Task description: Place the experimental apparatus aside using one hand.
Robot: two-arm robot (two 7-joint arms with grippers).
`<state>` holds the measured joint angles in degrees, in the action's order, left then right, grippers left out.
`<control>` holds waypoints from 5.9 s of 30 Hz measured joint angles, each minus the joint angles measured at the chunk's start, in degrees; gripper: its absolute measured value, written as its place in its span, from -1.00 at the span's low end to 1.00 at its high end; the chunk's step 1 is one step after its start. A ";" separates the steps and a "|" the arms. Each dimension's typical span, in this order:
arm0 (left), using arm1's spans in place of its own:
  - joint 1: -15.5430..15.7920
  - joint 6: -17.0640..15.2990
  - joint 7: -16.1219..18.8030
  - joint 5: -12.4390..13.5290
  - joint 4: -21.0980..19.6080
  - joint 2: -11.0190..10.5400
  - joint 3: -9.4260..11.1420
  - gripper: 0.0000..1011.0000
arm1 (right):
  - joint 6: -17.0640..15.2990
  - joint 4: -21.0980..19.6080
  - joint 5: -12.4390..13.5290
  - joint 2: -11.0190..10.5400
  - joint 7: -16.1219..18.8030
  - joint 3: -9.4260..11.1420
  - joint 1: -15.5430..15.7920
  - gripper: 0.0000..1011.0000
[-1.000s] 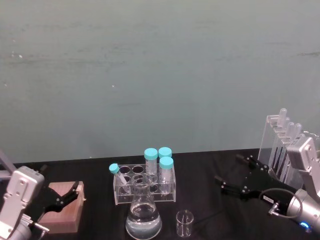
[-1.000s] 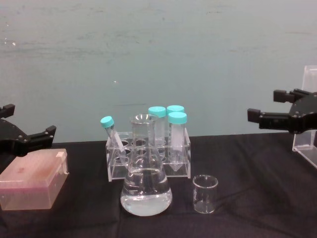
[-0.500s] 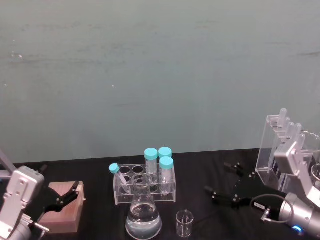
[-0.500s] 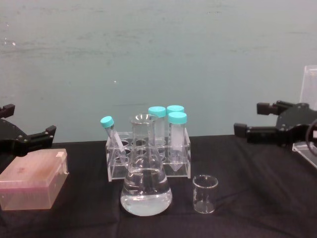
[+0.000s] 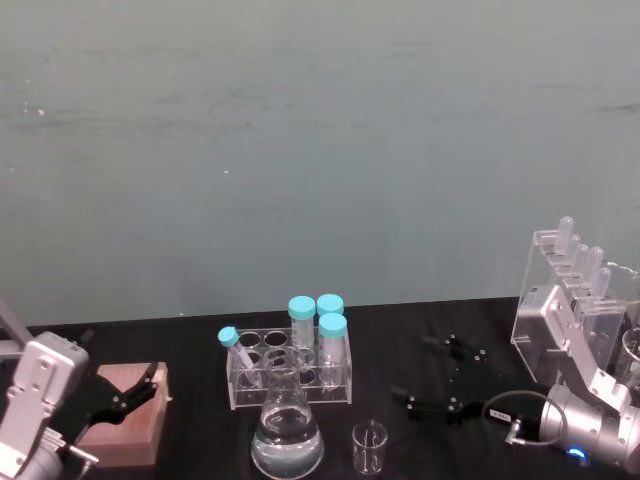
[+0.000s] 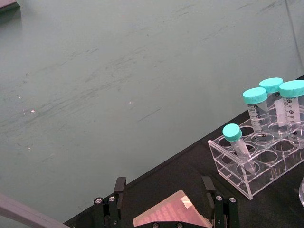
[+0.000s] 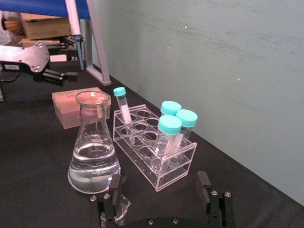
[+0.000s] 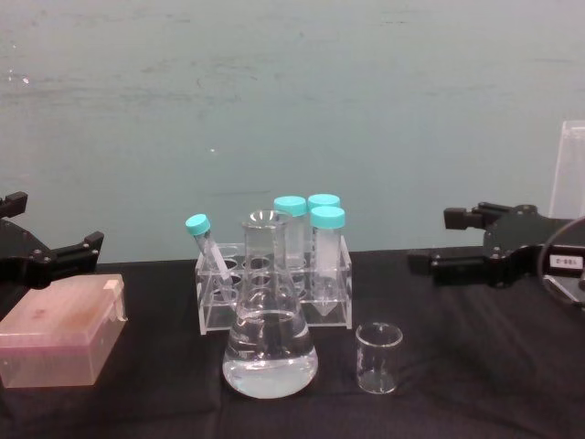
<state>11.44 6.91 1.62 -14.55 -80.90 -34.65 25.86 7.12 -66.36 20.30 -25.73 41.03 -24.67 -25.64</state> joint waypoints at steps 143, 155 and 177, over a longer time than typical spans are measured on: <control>0.00 0.00 0.00 0.00 0.00 0.00 0.00 0.98 | 1.61 18.81 -7.09 6.09 7.85 -13.45 -12.57 0.37; 0.00 0.00 0.00 0.00 0.00 0.00 0.00 0.98 | 1.63 18.80 -7.08 6.10 7.86 -13.45 -12.57 0.10; 0.00 0.00 0.00 0.00 0.00 0.00 0.00 0.98 | 0.60 17.39 -7.09 5.65 5.66 -12.42 -11.62 0.10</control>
<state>11.43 6.91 1.62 -14.55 -80.90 -34.65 25.86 7.73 -48.97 13.20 -20.08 46.69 -37.09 -37.26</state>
